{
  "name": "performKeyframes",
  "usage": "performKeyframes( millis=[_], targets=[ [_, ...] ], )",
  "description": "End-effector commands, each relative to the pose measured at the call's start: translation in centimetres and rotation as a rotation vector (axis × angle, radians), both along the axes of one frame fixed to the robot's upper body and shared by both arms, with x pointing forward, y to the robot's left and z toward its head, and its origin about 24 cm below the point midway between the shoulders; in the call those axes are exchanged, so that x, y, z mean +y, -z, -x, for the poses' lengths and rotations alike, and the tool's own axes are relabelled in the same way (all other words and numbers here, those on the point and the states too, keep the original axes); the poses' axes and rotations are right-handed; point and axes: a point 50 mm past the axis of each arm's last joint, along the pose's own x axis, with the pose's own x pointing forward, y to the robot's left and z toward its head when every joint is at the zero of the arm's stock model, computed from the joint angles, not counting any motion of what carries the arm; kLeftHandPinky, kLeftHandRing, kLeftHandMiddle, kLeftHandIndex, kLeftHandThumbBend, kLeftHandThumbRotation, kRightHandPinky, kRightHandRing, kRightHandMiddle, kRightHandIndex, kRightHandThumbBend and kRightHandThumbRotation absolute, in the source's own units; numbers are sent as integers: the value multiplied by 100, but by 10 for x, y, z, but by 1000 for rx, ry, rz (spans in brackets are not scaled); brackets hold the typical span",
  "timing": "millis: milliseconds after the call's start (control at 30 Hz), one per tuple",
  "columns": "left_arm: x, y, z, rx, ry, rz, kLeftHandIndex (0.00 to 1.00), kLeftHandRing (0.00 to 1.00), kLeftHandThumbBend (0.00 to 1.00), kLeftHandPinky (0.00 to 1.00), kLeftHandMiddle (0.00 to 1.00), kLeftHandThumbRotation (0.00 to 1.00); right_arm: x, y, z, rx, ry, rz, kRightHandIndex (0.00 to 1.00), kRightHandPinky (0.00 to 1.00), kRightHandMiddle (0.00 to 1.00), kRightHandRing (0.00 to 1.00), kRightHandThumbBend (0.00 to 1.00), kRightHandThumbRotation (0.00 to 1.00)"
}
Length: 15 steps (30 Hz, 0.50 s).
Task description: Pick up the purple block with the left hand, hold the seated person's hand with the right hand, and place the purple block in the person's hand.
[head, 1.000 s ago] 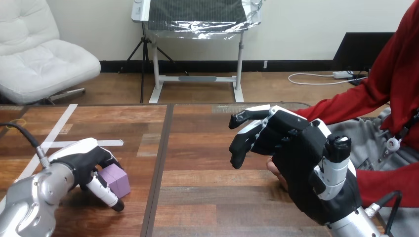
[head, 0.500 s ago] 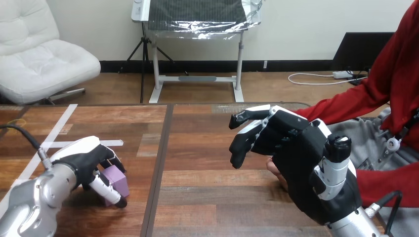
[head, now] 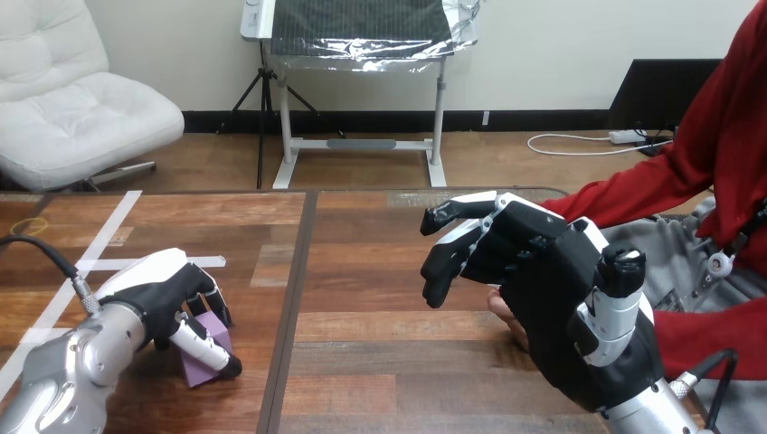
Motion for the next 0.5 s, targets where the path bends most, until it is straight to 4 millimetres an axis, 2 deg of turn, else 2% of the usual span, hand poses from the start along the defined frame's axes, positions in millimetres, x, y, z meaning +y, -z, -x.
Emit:
performKeyframes(
  millis=[0, 467],
  targets=[
    [-2, -19, -15, -88, 6, 0, 46, 36, 72, 29, 44, 0, 0, -13, -8, -78, 2, -10, 63, 38, 52, 45, 89, 100],
    [-2, -19, -13, -100, 5, -1, 45, 34, 73, 27, 42, 0, 0, -13, -8, -74, 3, -19, 62, 38, 52, 44, 90, 100]
  ],
)
